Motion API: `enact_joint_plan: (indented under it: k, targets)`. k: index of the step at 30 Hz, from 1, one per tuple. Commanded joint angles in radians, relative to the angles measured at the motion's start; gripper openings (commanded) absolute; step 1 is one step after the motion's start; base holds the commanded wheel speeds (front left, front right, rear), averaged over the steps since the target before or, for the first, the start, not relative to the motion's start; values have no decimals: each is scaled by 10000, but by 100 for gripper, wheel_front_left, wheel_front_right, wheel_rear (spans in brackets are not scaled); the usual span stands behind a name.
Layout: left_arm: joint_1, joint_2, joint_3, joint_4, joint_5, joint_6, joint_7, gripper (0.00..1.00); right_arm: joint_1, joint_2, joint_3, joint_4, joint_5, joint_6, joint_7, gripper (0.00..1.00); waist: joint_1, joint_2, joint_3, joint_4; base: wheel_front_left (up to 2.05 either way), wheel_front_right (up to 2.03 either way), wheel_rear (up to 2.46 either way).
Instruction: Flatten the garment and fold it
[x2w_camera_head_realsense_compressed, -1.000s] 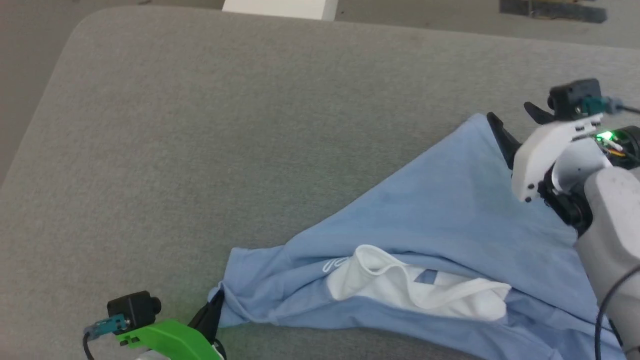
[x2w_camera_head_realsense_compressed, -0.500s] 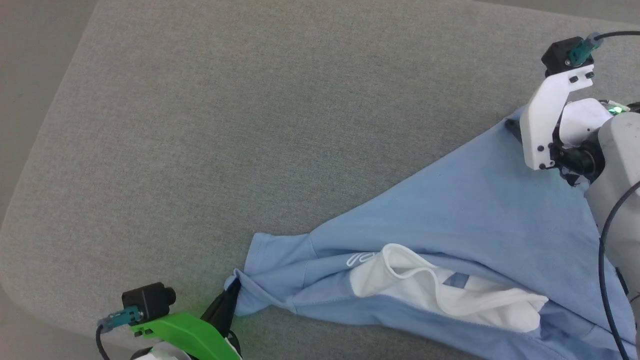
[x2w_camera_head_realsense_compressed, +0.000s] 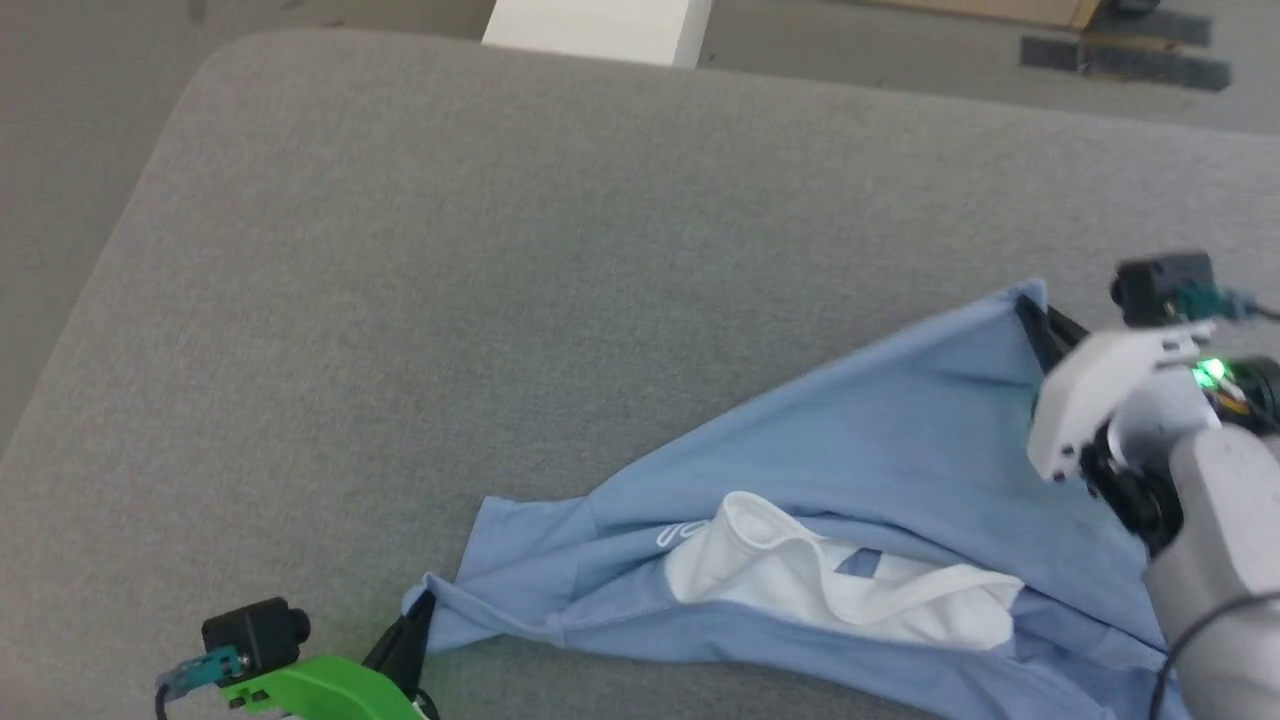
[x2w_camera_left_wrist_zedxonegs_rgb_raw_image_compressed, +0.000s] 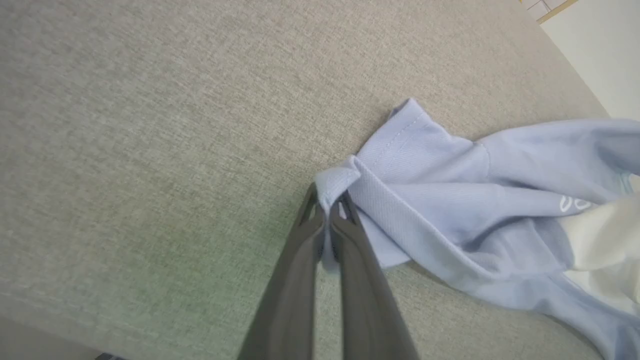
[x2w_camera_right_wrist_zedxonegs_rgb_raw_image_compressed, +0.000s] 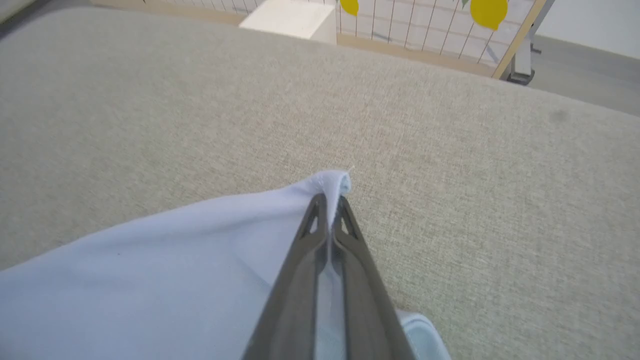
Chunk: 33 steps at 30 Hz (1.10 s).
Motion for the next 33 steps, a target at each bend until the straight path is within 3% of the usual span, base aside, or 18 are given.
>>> enact_joint_plan:
  k: [1, 7, 15, 24, 33]
  targets:
    - [106, 93, 54, -99, 95, 47, -65, 0, 477, -28, -196, -276, 42, -19, -251, 0, 0, 0, -839, -700, 0, 0, 0]
    - [195, 347, 205, -821, 328, 45, -387, 0, 2729, 143, -1452, -2694, 53, -19, -460, 0, 0, 0, -1662, -1507, 0, 0, 0]
    - [-1551, 968, 229, -2039, 492, -455, -258, 0, 3467, -306, -2538, -5934, -131, -19, 1230, 0, 0, 0, -2072, -1997, 0, 0, 0]
    - [-5728, 1349, 166, -2352, 234, -815, 487, 0, 1312, -1789, -2468, -7791, -92, -19, 3450, 0, 0, 0, -1731, -2305, 0, 0, 0]
    - [-10272, 1309, 379, -1079, -3, -550, 1125, 0, -2669, -2532, -1549, -6735, -194, -19, 4438, 0, 0, 0, -293, -2638, 0, 0, 0]
